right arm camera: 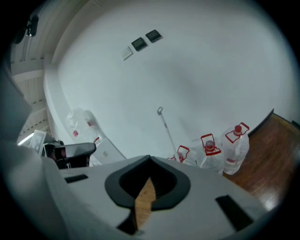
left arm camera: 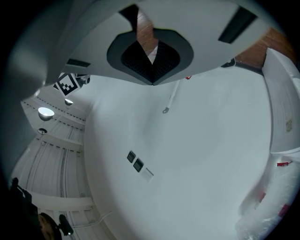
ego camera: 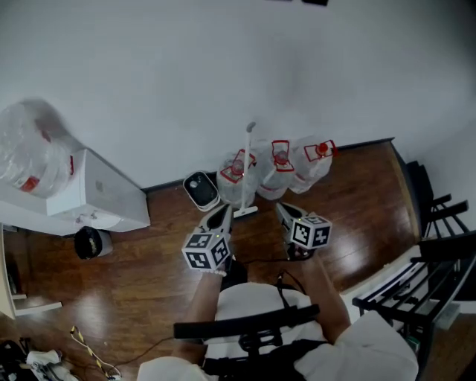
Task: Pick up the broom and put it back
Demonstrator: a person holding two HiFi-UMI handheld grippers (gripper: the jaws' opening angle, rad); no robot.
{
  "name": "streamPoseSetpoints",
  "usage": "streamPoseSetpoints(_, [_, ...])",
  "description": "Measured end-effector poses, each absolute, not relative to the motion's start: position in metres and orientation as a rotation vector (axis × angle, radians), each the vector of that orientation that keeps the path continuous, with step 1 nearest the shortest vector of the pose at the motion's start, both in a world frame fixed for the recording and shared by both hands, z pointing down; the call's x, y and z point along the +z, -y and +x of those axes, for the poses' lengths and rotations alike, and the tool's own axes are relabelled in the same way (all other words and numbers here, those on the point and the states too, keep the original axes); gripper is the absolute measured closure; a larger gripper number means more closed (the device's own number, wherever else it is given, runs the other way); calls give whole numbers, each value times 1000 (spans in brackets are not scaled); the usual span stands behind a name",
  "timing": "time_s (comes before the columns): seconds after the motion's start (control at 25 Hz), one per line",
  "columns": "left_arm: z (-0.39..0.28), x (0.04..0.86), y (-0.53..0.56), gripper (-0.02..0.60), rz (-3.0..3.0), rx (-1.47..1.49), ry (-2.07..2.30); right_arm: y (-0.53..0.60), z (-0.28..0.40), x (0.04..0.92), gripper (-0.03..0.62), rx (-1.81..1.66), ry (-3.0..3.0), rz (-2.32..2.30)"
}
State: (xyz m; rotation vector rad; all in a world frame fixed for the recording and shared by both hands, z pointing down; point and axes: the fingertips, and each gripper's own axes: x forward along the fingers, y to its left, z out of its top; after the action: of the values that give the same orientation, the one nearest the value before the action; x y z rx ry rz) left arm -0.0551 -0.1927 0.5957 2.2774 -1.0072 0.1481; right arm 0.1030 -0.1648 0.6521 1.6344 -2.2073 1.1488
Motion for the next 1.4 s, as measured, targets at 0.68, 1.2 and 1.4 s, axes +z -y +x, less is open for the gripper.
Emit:
streamPoseSetpoints(0.68, [-16, 565, -87, 594, 2341, 207, 1138, -91, 147, 573, 588, 897, 2435, 1586])
streamPoseSetpoints(1.2, [-59, 539, -136, 594, 2377, 195, 1081, -162, 104, 551, 588, 890, 2434, 1703])
streamPoseSetpoints(1.4, [-76, 533, -131, 594, 2404, 192, 1075, -161, 88, 545, 589, 805, 2386, 1749])
